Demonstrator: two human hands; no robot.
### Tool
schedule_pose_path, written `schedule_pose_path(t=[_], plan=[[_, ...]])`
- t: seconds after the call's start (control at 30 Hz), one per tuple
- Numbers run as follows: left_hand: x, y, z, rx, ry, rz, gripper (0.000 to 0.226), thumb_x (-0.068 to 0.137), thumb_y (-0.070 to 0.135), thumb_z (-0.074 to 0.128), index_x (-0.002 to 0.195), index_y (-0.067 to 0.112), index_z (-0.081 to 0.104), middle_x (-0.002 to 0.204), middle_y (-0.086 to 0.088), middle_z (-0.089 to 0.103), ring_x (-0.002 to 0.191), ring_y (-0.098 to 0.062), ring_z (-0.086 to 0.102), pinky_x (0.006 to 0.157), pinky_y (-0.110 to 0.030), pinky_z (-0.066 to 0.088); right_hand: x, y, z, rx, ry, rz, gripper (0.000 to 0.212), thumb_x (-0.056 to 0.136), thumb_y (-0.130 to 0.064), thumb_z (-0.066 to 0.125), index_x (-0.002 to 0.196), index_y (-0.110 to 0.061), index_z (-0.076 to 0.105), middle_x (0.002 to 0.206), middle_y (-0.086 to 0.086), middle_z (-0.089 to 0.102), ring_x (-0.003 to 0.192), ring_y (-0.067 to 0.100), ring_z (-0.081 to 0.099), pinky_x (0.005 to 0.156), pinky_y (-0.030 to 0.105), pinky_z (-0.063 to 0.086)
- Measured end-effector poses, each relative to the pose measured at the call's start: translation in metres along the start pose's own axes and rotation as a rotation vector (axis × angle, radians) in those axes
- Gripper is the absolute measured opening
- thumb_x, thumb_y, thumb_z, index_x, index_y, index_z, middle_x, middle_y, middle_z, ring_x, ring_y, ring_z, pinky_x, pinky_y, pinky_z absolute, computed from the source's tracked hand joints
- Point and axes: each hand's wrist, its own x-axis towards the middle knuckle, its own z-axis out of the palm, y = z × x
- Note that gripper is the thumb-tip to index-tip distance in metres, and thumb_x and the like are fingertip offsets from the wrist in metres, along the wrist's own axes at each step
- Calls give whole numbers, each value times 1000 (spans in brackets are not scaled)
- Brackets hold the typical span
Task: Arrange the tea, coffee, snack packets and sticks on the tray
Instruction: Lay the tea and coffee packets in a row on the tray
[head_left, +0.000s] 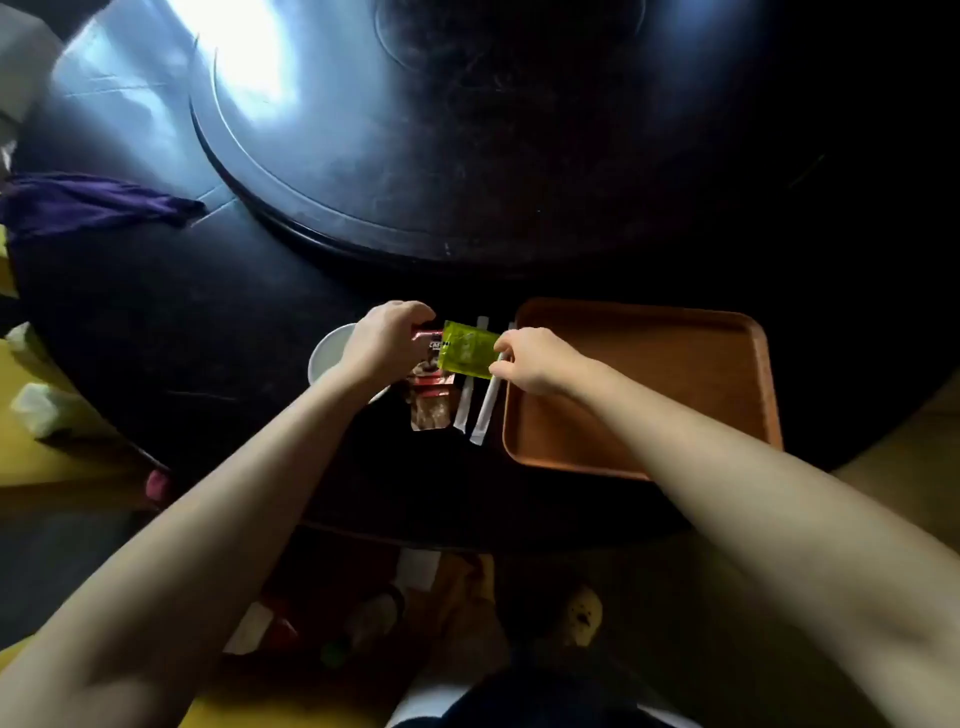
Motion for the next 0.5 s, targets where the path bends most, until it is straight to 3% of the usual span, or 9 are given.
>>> schedule_pose_path(t=[0.17,0.4,0.5], plan=[[30,-13,8,195,-173,32,46,78,20,60,124,17,55,122,-11,62,114,-31,56,91,-37,45,26,-16,14,-73,128,29,47,90,-30,52,132,-11,42,131,14,50,126,32,38,104,44,33],[62,-11,5,468,-523,157,54,69,28,72,119,16,54,113,-11,57,97,-26,57,75,-36,49,50,-12,36,-174,234,-30,46,88,-26,56,130,-14,42,127,11,47,121,30,35,103,42,28],[67,-9,6,463,-635,142,63,62,29,78,117,17,50,107,-9,62,87,-23,56,71,-35,48,52,-9,36,-106,247,-19,38,85,-25,59,120,-13,50,120,10,50,118,30,39,100,42,31]])
